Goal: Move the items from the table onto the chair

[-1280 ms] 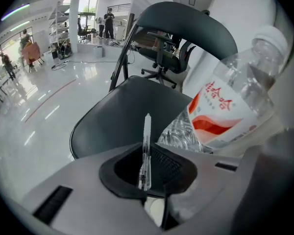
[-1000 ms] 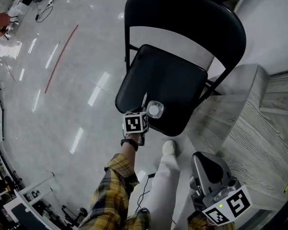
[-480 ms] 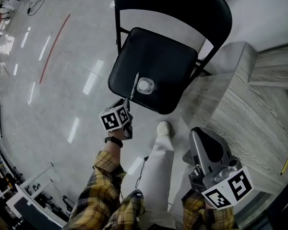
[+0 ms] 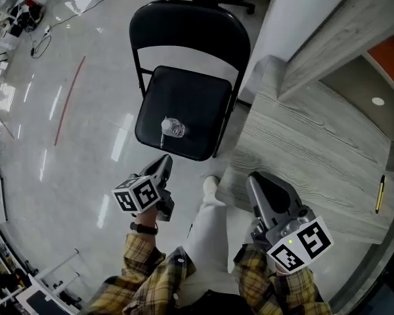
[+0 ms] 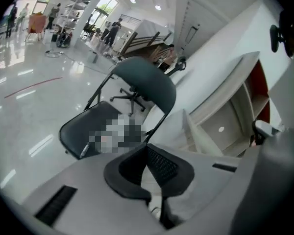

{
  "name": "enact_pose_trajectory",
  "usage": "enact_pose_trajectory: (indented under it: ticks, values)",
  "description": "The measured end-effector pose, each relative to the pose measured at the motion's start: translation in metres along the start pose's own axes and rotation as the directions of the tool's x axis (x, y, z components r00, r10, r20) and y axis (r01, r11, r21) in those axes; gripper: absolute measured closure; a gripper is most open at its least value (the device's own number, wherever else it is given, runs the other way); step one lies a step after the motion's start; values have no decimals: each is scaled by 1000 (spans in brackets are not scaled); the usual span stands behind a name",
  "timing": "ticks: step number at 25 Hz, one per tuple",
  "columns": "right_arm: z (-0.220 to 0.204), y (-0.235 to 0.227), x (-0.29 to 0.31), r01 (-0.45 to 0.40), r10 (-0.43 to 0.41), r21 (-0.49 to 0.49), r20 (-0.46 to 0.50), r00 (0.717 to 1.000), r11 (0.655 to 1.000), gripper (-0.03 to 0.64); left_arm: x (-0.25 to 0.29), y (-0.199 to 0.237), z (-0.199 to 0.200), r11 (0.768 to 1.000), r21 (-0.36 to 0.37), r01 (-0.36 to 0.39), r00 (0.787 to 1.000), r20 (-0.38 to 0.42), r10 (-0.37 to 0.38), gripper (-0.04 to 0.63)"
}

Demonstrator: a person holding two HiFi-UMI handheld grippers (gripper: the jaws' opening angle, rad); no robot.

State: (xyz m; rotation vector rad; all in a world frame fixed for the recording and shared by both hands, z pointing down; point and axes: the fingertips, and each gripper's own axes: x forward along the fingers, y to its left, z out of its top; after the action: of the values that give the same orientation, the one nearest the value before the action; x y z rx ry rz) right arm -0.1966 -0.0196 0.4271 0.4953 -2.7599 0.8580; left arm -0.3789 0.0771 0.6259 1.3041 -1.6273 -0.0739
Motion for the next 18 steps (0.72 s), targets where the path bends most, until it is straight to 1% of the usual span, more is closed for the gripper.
enact_pose_trajectory:
  ticks: [2, 4, 6, 8, 10, 11, 12, 15, 18]
  values:
    - [16, -9, -32, 28, -28, -11, 29, 999, 1000, 598, -8, -56, 21, 994, 100, 51, 998, 28, -54, 591]
    - [32, -20, -67, 54, -53, -18, 58, 997, 998, 598, -17, -117, 37, 975, 201, 91, 993, 50, -103, 591]
    - [49, -33, -104, 85, -82, -22, 100, 992, 996, 598, -22, -180, 48, 945, 298, 133, 985, 63, -159, 591]
    - [67, -47, -145, 117, -112, -29, 140, 984, 993, 598, -24, -245, 47, 913, 368, 177, 974, 65, -215, 591]
    - [81, -59, -192, 136, -129, -36, 151, 980, 990, 599, -30, -308, 26, 896, 384, 221, 965, 50, -259, 591]
    - [87, -66, -217, 148, -141, -38, 153, 978, 988, 598, -32, -340, 11, 888, 387, 249, 958, 33, -283, 591]
    - [92, -75, -241, 168, -160, -40, 159, 974, 985, 598, -31, -371, -5, 875, 393, 284, 950, 10, -313, 592]
    - [102, -112, -308, 249, -236, -52, 177, 955, 967, 598, -18, -457, -49, 816, 428, 388, 915, -73, -397, 592]
    - [98, -158, -365, 340, -325, -91, 149, 934, 936, 598, -7, -523, -89, 772, 449, 450, 888, -133, -440, 592]
